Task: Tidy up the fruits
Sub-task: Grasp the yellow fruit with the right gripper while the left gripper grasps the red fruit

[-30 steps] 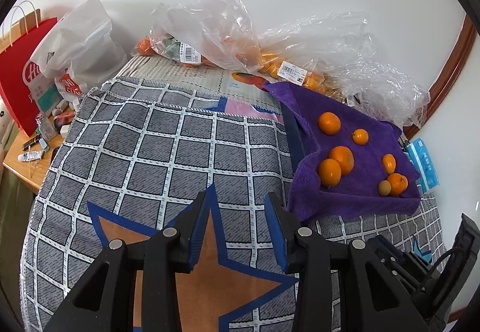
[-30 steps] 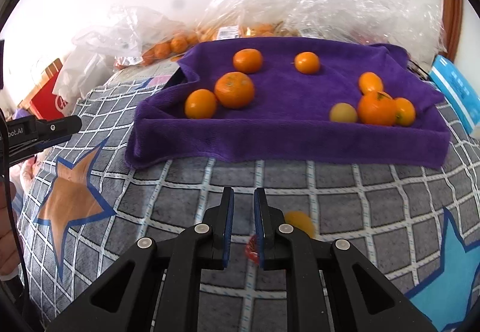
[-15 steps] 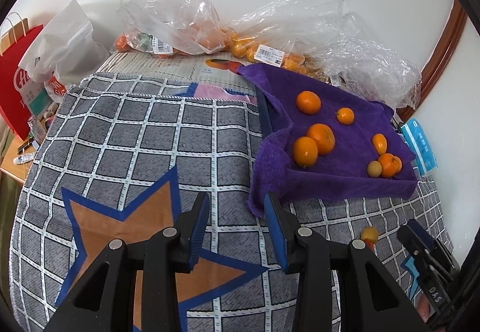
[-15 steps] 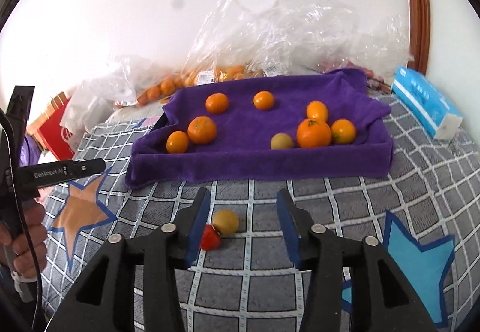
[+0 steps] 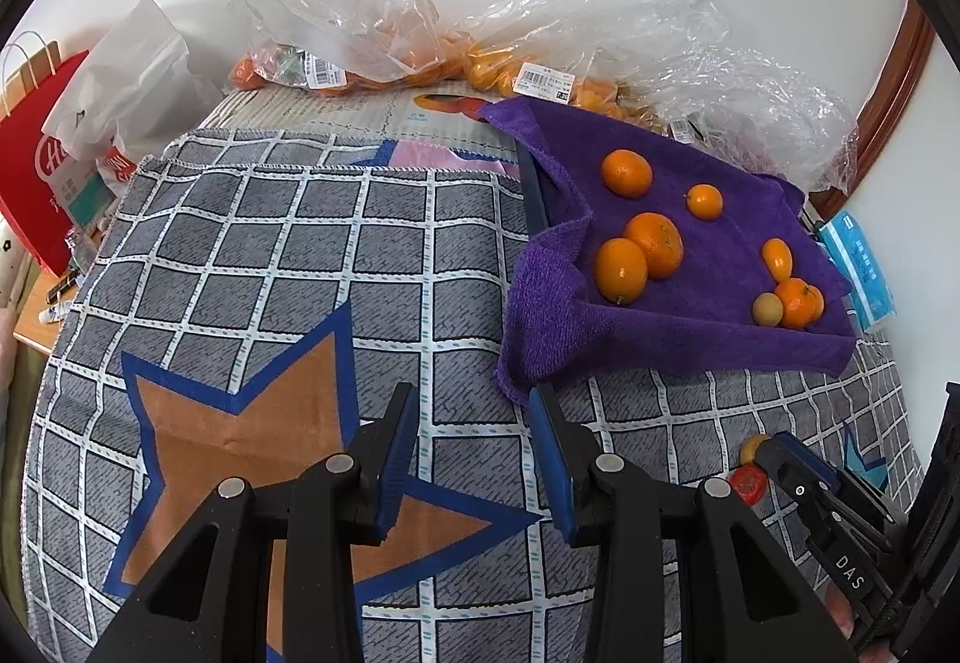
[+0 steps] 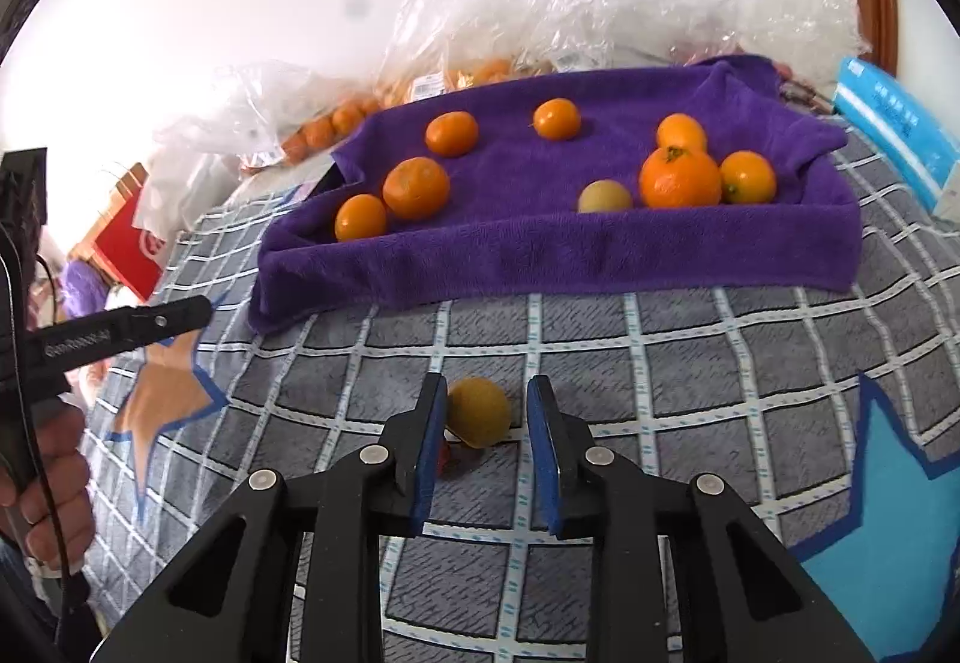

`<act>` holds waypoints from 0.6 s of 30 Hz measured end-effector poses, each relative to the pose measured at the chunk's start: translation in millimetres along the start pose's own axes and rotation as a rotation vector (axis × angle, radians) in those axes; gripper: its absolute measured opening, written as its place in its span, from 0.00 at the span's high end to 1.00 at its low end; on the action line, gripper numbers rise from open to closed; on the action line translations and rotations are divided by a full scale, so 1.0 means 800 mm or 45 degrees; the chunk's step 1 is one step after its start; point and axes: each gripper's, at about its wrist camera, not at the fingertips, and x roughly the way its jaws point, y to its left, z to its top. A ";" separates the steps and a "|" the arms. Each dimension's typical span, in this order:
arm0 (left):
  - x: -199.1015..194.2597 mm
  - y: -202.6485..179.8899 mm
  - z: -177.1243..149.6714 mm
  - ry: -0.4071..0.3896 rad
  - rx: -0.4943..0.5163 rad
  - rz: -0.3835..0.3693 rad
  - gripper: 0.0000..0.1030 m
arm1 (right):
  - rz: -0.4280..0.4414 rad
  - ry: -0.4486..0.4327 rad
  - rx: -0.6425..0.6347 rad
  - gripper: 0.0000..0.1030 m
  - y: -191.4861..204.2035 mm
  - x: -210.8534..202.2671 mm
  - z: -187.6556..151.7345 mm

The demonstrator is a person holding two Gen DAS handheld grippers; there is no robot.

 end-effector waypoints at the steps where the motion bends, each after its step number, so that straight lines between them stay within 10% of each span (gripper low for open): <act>1: 0.001 -0.002 0.000 0.005 0.001 -0.001 0.65 | 0.017 0.011 0.006 0.77 0.000 0.002 0.000; 10: 0.006 -0.029 -0.012 0.000 0.090 -0.033 0.65 | -0.092 -0.035 -0.027 0.77 -0.012 -0.016 0.000; 18: 0.019 -0.087 -0.040 0.058 0.234 -0.288 0.65 | -0.315 -0.071 0.040 0.77 -0.080 -0.055 -0.011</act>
